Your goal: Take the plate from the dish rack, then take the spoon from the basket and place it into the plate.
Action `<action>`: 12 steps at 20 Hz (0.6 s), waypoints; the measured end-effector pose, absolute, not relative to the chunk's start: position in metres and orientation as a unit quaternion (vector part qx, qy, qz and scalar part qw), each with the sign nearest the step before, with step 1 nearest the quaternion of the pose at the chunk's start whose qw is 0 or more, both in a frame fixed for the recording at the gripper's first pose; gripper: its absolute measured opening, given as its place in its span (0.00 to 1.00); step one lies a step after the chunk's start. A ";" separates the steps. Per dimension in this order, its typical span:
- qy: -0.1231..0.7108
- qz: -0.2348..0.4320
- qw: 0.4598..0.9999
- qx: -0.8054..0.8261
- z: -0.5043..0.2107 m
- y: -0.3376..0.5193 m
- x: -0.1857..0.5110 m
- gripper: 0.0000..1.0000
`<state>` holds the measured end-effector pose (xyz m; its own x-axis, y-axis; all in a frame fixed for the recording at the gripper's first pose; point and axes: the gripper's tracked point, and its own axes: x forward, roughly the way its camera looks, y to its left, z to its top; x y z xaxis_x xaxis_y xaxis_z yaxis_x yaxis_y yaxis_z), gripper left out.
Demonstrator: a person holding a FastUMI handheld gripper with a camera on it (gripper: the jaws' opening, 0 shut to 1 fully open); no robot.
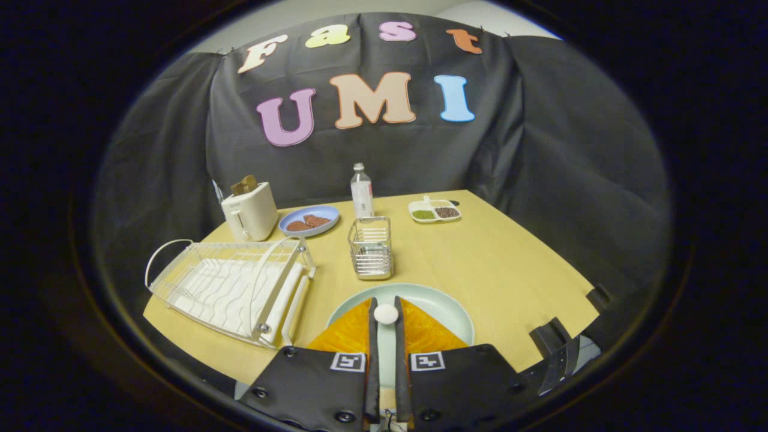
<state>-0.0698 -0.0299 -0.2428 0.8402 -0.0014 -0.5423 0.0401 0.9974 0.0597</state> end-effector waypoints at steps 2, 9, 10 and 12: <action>0.283 -0.013 0.958 0.033 -0.246 -0.031 -0.069 0.15; 0.280 -0.004 0.960 0.027 -0.245 -0.031 -0.060 0.16; 0.280 -0.002 0.960 0.025 -0.244 -0.030 -0.059 0.16; 0.281 0.003 0.959 0.026 -0.245 -0.029 -0.057 0.16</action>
